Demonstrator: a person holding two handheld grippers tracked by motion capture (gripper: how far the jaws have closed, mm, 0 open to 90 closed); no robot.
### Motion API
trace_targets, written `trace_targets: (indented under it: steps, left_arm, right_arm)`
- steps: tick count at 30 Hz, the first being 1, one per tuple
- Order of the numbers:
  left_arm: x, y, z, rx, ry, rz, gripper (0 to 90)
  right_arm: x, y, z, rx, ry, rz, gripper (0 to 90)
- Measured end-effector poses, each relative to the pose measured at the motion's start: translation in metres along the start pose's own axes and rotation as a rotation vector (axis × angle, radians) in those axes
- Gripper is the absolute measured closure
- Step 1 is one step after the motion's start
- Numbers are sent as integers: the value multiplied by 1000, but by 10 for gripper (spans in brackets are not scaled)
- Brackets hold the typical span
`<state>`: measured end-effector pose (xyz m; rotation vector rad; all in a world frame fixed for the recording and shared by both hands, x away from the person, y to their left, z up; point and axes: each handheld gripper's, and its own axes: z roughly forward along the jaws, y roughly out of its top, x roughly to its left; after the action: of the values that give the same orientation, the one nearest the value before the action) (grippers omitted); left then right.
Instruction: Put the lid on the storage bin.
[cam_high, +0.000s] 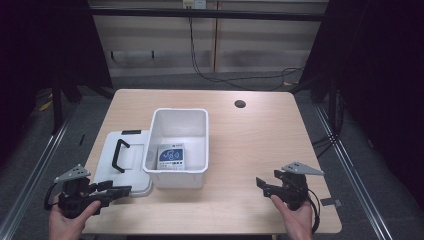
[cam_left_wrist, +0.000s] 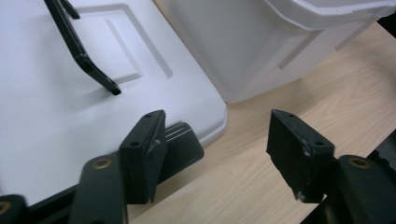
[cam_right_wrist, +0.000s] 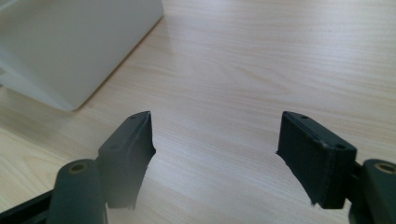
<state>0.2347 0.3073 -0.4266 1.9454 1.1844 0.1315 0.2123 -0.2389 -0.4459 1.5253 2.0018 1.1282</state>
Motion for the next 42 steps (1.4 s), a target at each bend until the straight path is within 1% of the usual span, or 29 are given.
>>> trace_targets:
  steps: [1, 3, 4, 6, 7, 10, 12, 14, 15, 17, 18, 20, 22, 23, 24, 25, 26, 27, 28, 29, 30, 31, 33, 35, 37, 38, 39, 40, 42]
  left_arm:
    - [1, 0, -1, 5, 14, -6, 353]
    - [0, 0, 0, 9, 18, -9, 354]
    - [-1, 0, 1, 20, 24, -11, 353]
    - [-1, 0, 2, 25, 25, -7, 353]
    - [-1, 1, 3, 31, 33, -8, 353]
    - [-1, 3, 4, 41, 44, -8, 353]
    - [0, 5, 6, 51, 48, -1, 354]
    - [0, 6, 6, 51, 49, -4, 357]
    - [0, 7, 7, 55, 41, -4, 358]
    - [0, 8, 7, 60, 19, -6, 364]
    - [1, 9, 7, 59, 19, -13, 371]
    - [2, 12, 8, 66, 27, -12, 375]
    - [3, 14, 8, 67, 30, -14, 408]
    - [3, 15, 9, 60, 26, -21, 407]
    - [4, 17, 10, 60, 18, -21, 407]
    - [4, 19, 10, 62, 13, -21, 407]
    - [5, 21, 11, 55, 10, -23, 408]
    - [6, 23, 11, 63, 18, -17, 408]
    - [7, 25, 11, 63, 28, -17, 408]
    - [9, 28, 11, 56, 32, -25, 408]
    - [10, 30, 10, 58, 29, -31, 408]
    - [14, 34, 9, 58, 31, -58, 408]
    - [16, 35, 7, 54, 28, -67, 408]
    - [19, 40, 5, 59, 53, -84, 415]
    - [22, 45, 3, 59, 68, -79, 444]
    - [23, 48, 1, 61, 74, -62, 451]
    - [24, 50, 0, 59, 83, -55, 451]
    - [25, 53, -1, 57, 96, -63, 452]
    - [27, 58, -2, 76, 87, -79, 475]
  right_arm:
    - [0, -1, -5, -2, 3, -20, 294]
    - [1, -1, -8, -9, 16, -28, 294]
    - [2, -1, -9, -10, 22, -28, 295]
    - [5, 0, -11, -21, 14, -42, 295]
    - [6, 0, -12, -25, 12, -45, 294]
    - [9, 0, -13, -33, 6, -41, 291]
    - [10, 1, -13, -27, 22, -38, 291]
    - [11, 1, -14, -17, 28, -36, 292]
    - [12, 1, -16, -23, 38, -32, 295]
    - [12, 1, -16, -23, 40, -34, 303]
    - [12, 1, -17, -20, 41, -37, 306]
    - [11, 0, -16, -12, 52, -23, 306]
    - [10, 0, -16, -3, 57, -16, 305]
    - [10, 1, -18, 15, 68, -22, 302]
    - [11, 1, -19, 26, 62, -32, 302]
    - [11, 1, -19, 26, 62, -32, 302]
    - [11, 1, -21, 28, 64, -44, 303]
    - [12, 0, -24, 32, 61, -68, 300]
    - [12, 0, -24, 32, 61, -68, 300]
    - [13, -5, -25, 52, 42, -104, 300]
    - [13, -7, -25, 55, 37, -103, 300]
    - [12, -10, -25, 55, 49, -93, 300]
    - [11, -10, -25, 57, 52, -93, 300]
    - [11, -9, -27, 34, 45, -94, 302]
    - [11, -9, -27, 25, 52, -85, 304]
    - [9, -10, -26, 23, 47, -76, 304]
    - [9, -10, -26, 23, 47, -76, 304]
    - [9, -10, -26, 24, 44, -70, 304]
    - [7, -9, -25, 24, 40, -63, 305]
